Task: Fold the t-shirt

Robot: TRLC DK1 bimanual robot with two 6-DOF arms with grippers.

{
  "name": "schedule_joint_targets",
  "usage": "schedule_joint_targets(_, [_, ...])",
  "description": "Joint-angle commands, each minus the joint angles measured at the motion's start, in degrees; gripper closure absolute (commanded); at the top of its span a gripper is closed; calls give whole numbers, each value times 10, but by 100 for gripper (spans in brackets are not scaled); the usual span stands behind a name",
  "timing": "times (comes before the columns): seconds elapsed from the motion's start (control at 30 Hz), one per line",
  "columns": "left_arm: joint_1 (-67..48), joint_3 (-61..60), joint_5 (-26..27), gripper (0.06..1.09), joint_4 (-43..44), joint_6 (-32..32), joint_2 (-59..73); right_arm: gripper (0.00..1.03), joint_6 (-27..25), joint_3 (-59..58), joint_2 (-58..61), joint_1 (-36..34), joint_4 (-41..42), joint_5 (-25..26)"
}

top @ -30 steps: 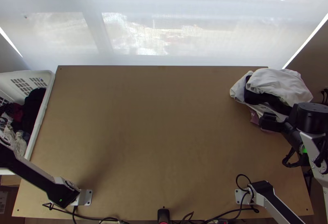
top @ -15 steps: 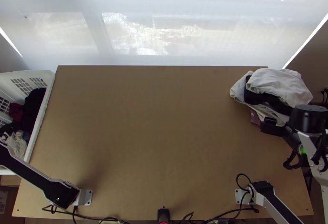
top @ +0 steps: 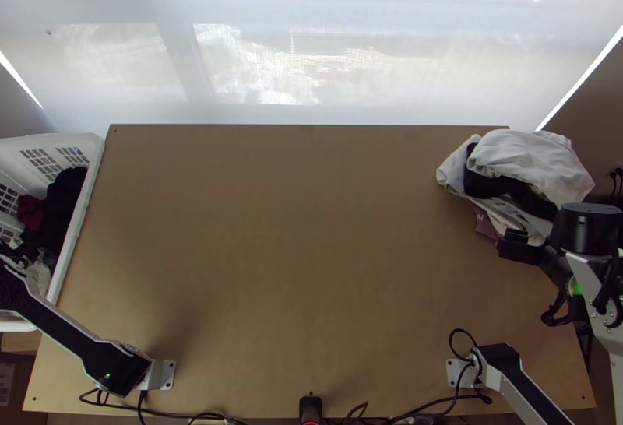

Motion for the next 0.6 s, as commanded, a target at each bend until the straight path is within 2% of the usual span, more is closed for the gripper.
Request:
schedule_joint_targets(0.0, [-1,14,-2,16,-2,8,37,5,-1,-4,2,-5,-2,3])
schedule_joint_targets(0.27, [4,14,-3,38,12,16,58,5,-2,-4,5,-6,-2,6])
schedule_joint_targets(0.5, [10,13,-3,75,42,29,63,5,-2,3,4,-6,-15,10])
schedule_joint_targets(0.57, [11,13,-3,89,44,32,63,5,-2,3,4,-6,-16,10])
